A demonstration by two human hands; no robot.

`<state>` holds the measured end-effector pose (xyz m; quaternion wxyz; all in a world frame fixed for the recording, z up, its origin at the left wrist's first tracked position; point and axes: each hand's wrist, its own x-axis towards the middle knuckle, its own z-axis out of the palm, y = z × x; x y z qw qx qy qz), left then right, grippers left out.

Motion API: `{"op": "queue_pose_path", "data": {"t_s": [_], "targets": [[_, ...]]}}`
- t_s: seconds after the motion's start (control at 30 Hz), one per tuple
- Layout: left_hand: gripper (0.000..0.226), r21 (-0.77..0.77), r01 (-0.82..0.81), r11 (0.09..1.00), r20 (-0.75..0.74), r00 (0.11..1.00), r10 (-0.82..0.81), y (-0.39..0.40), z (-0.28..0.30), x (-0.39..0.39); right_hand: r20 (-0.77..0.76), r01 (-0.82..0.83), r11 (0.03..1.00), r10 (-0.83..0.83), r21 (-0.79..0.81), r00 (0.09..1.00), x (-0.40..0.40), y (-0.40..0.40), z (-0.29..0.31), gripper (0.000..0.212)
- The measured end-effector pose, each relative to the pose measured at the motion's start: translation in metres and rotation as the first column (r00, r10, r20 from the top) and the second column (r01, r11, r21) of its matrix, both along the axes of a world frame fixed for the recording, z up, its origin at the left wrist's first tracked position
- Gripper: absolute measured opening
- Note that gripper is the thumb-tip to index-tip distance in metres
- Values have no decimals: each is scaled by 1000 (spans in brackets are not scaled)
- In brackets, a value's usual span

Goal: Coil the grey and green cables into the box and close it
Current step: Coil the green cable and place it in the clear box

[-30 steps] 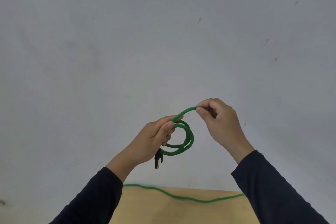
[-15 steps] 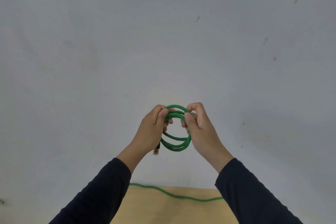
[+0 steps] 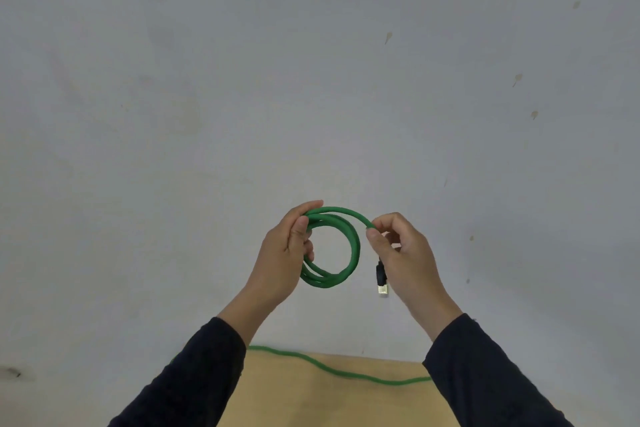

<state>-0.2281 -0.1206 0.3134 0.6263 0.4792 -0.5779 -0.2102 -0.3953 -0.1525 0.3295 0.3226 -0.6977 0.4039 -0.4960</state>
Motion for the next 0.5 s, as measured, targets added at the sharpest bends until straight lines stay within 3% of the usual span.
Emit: {"op": "queue_pose_path", "data": {"t_s": [0.13,0.3,0.4,0.5], "targets": [[34,30,55,998,59,997,-57,3,-3,10,-59,55,997,-58,-59,997,-12,-8,14,11],[36,38,165,986,21,986,-166,4,2,1,119,112,994,-110,-10,987,-7,-13,13,8],[35,29,136,990,28,990,-137,0,2,-3,221,23,989,-55,144,974,0,-12,4,8],[33,20,51,998,0,999,-51,-7,0,-2,310,-180,938,84,295,947,4,-6,-1,9]]}}
